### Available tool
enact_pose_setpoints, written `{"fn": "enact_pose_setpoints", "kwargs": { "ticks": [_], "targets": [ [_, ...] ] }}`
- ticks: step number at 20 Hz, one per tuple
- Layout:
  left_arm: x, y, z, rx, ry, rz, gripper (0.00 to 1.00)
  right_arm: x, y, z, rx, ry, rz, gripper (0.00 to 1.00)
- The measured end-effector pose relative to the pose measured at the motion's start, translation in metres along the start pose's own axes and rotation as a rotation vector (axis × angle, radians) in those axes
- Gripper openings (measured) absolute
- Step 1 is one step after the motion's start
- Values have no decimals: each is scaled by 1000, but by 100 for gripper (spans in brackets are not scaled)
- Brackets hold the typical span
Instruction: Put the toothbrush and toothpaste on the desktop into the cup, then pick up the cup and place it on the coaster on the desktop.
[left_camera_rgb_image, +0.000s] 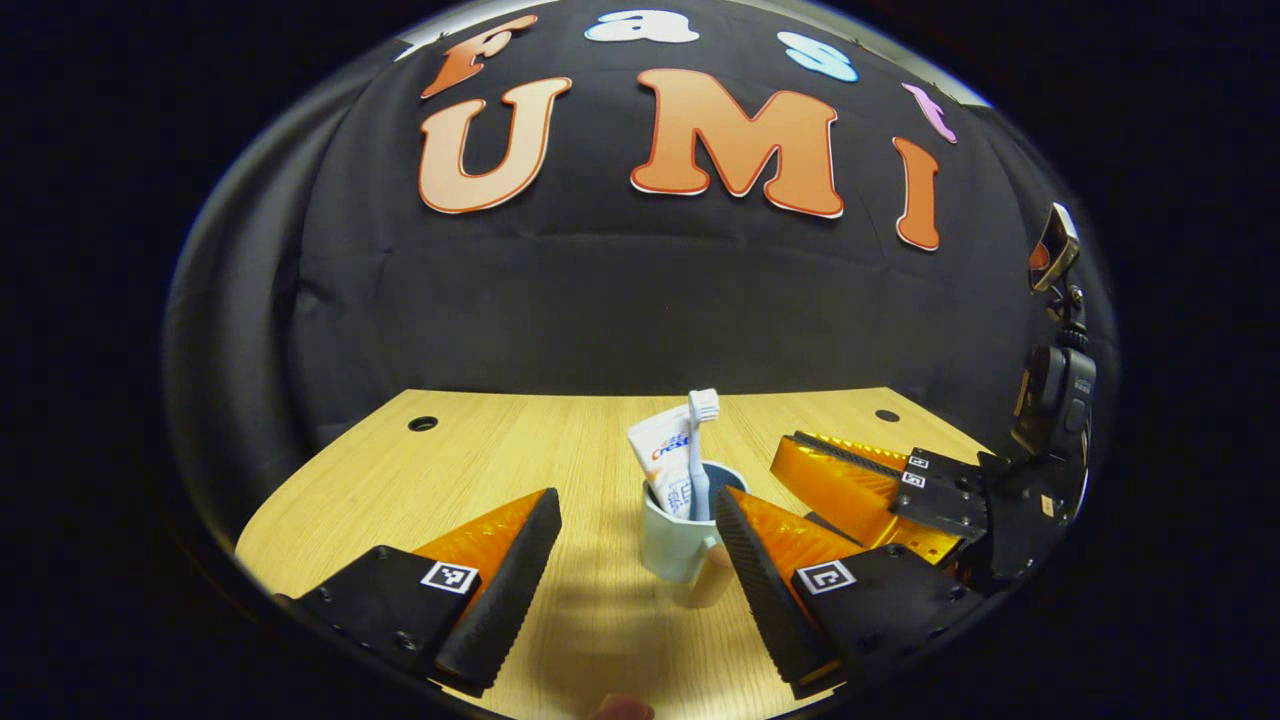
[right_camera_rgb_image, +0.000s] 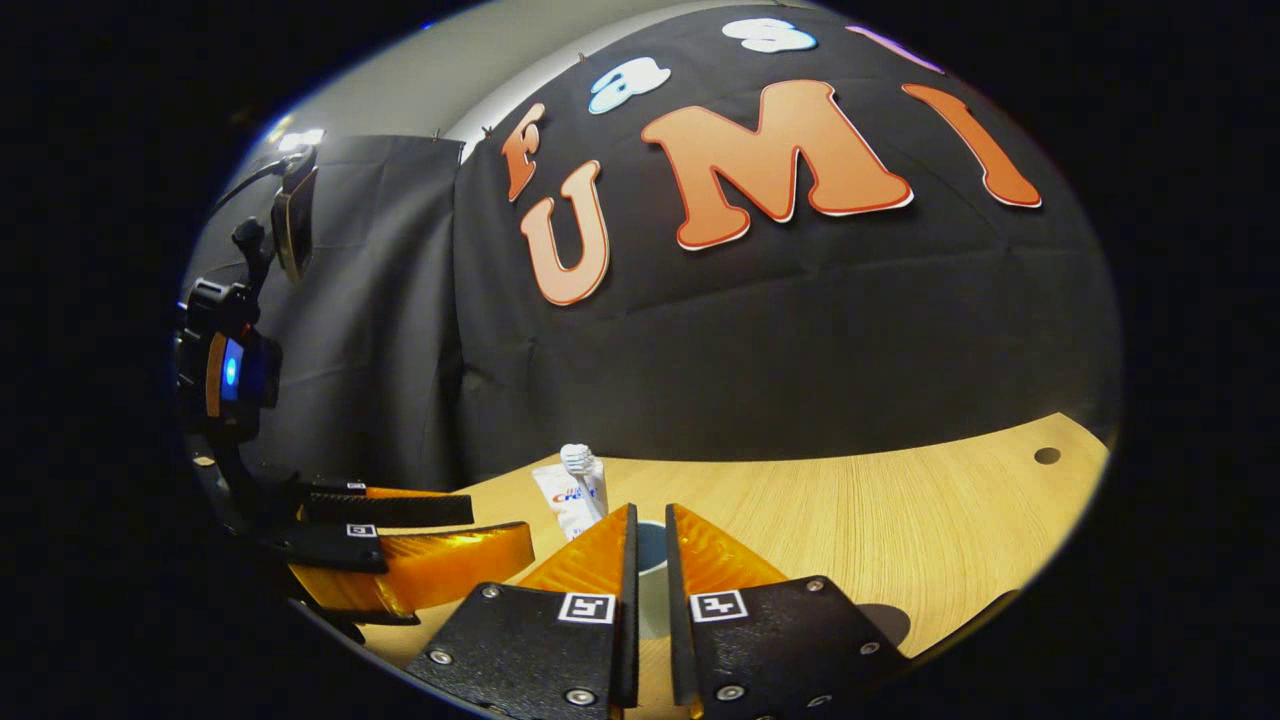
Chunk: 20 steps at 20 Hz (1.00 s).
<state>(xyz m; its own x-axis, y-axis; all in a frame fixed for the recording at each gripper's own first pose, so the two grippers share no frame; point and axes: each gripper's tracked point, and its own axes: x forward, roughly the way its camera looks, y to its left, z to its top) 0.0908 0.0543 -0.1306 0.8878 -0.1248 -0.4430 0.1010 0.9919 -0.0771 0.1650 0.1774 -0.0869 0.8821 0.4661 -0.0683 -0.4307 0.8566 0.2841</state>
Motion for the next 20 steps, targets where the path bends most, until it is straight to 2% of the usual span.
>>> {"fn": "enact_pose_setpoints", "kwargs": {
  "ticks": [1,2,4,7,9,12,14,19,20],
  "targets": [
    [-1,-2,-2,3,19,-4,100,-4,-1,-2,-5,15,-2,16],
    [-1,-3,-1,3,40,-5,100,-9,-2,-1,-12,20,-3,25],
    [-1,1,-5,2,79,3,100,-21,-5,8,-10,-8,-6,39],
    [-7,-8,-2,-35,143,-42,100,-39,-16,23,5,-35,-25,48],
    [-10,-12,-2,-52,192,-75,100,-55,-25,35,-8,-57,-45,59],
    [-8,-10,-1,-14,252,-63,100,-75,-41,38,-49,-47,-75,81],
    [-5,-17,-4,-7,299,-83,100,-90,-48,38,-70,-43,-89,87],
    [3,-23,-11,-26,443,-124,100,-121,-58,50,-111,-70,-106,94],
    [4,-23,-15,-38,475,-129,100,-127,-62,53,-115,-76,-112,100]
  ]
}}
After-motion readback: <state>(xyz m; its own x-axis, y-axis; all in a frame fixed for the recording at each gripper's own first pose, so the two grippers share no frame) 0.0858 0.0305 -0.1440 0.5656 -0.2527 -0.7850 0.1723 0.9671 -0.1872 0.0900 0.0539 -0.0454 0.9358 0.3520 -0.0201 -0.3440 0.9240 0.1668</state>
